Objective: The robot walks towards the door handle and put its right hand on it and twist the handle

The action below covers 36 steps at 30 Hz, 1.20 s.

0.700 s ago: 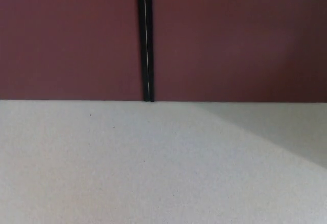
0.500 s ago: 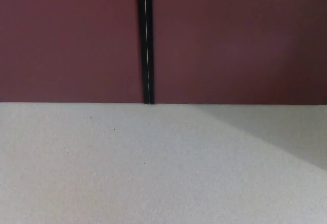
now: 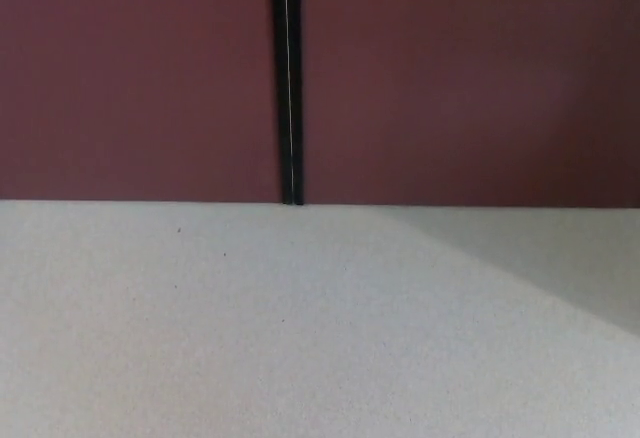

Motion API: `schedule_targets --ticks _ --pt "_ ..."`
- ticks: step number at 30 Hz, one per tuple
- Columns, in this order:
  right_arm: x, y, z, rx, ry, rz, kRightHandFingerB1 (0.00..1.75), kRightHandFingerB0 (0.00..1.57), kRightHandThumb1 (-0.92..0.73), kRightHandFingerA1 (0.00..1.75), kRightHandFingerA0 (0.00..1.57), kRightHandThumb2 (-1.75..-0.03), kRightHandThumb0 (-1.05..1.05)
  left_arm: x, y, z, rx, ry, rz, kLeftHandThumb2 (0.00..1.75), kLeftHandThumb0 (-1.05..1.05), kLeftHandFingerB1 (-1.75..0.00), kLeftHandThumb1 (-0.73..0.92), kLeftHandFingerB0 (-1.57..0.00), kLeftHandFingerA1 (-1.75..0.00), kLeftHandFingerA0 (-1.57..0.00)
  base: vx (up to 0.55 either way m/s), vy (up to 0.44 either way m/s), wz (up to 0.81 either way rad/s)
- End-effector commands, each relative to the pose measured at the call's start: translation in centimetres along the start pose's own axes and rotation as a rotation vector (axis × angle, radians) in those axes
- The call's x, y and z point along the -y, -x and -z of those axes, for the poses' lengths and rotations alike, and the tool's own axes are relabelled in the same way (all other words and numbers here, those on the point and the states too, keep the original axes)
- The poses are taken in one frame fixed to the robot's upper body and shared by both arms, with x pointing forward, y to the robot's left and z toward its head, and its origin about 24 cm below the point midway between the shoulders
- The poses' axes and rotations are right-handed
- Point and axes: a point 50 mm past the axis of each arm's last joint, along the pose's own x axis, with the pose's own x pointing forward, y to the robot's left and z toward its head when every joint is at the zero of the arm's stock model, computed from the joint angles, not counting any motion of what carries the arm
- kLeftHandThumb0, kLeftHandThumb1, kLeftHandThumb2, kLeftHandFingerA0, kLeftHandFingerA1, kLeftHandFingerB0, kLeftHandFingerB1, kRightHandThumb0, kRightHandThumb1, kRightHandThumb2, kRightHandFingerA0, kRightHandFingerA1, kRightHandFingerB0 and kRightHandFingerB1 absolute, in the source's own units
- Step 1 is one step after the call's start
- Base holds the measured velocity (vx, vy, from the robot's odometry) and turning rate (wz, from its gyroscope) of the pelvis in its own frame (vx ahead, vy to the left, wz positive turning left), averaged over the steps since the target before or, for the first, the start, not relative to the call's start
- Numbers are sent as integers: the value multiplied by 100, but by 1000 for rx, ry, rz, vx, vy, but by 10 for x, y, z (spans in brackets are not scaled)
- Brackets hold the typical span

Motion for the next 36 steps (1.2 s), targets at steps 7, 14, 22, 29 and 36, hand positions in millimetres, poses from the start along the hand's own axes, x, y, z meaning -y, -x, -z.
schedule_targets --ticks 7,14,22,29,36 --pt "-6 1 0 -3 15 -12 38 51 -63 43 64 -59 -30 -8 1 -2 6 49 49 92 -4 -48 53 -16 -52 -25 34 -72 5" --pt "-10 2 3 -14 19 -20 38 50 -64 43 65 -59 -29 -11 2 3 -10 19 46 92 -3 -48 54 -17 -54 -28 75 123 -1" --pt "-12 4 7 -19 17 -35 38 51 -64 44 67 -59 -29 -12 3 6 -12 6 38 92 -3 -48 54 -17 -54 -30 240 191 4" --pt "-15 4 4 -10 9 -41 38 50 -64 44 68 -59 -28 -14 3 5 1 -3 36 91 -3 -48 53 -18 -55 -31 240 13 10" --pt "-17 5 8 -14 10 -54 38 50 -64 45 70 -59 -26 -14 6 11 -4 -9 48 91 -4 -48 53 -18 -55 -33 323 -154 22"
